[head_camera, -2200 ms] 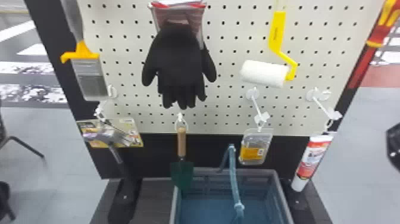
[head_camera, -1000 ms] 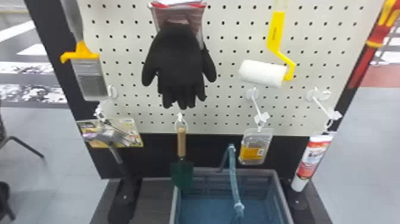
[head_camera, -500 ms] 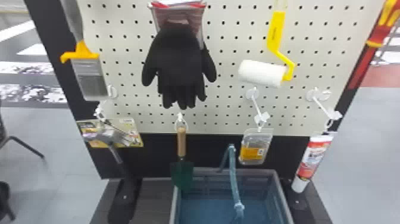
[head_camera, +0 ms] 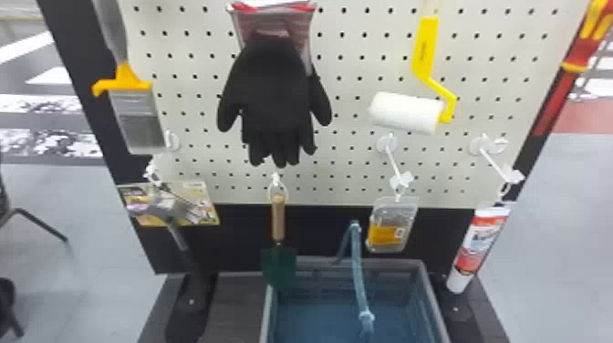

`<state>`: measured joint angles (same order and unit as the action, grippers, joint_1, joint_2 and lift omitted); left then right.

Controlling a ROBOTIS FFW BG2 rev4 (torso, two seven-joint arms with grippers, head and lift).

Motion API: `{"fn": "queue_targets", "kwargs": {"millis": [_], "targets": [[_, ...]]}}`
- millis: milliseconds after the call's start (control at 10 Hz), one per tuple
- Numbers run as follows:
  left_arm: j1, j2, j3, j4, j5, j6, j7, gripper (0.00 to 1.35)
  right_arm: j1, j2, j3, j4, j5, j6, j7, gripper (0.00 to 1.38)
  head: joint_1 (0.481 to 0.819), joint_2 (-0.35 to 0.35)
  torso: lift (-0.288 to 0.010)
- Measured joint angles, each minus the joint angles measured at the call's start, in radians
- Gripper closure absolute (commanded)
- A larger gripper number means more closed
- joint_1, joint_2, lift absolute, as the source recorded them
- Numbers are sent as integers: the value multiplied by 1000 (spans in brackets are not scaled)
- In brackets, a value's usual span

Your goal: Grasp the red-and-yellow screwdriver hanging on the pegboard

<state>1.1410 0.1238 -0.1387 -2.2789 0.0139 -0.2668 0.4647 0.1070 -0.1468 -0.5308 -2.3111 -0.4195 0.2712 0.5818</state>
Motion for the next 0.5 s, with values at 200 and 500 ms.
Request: {"fn": "queue_targets", "kwargs": {"millis": [200,500], "targets": [[-12,4,-4,2,0,7,-1,398,-67,-33,1,25,-46,26,28,160,549,0,-100],[-18,7,-4,2,0,11,-2,398,-152,-68,26,104,-116,74,70,160,549,0,-100]]}}
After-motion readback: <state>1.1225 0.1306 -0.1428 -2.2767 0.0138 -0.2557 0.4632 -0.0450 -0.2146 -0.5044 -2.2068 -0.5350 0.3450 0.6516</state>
